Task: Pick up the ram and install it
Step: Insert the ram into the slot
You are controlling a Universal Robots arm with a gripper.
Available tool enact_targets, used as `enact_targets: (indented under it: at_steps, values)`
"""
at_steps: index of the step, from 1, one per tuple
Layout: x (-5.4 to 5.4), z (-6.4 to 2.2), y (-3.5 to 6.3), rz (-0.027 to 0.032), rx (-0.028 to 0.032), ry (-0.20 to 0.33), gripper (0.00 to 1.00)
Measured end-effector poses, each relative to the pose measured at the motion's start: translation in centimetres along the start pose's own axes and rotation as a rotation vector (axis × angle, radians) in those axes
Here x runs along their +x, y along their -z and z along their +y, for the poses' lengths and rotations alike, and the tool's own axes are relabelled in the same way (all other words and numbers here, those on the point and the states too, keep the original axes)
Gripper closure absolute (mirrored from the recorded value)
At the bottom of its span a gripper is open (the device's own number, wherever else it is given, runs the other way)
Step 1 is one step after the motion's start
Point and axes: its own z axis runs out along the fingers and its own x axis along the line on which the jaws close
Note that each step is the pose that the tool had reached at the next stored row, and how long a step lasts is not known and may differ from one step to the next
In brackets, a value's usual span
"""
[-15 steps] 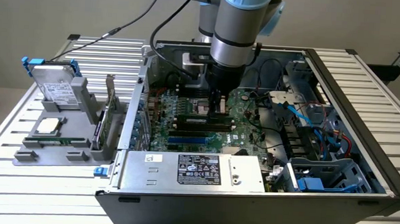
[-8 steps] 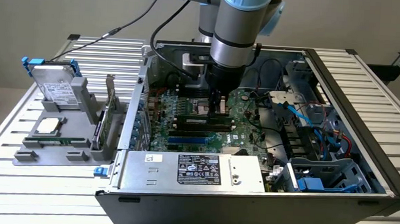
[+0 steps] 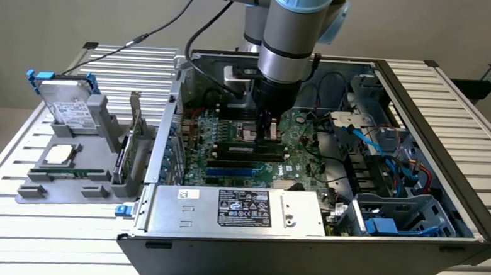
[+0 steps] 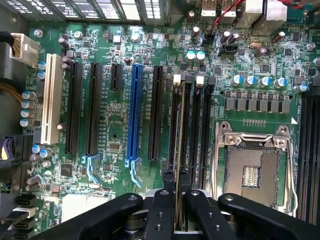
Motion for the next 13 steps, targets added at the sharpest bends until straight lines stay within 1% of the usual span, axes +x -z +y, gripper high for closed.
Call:
enact_targets:
  at_steps: [4, 6, 9, 11, 13]
  values:
    - [-0.04, 0.0, -0.03, 0.0098, 0.0001, 0.012, 0.86]
    - [-0.06, 0.0, -0.03, 0.0133, 0.0001, 0.015, 0.86]
    - [-0.16, -0.01, -0.08, 0.0206, 0.0002, 0.018, 0.86]
    - [-0.19, -0.02, -0.1, 0.0223, 0.0002, 0.019, 0.86]
    - [-0.25, -0.02, -0.12, 0.0227, 0.0001, 0.019, 0.86]
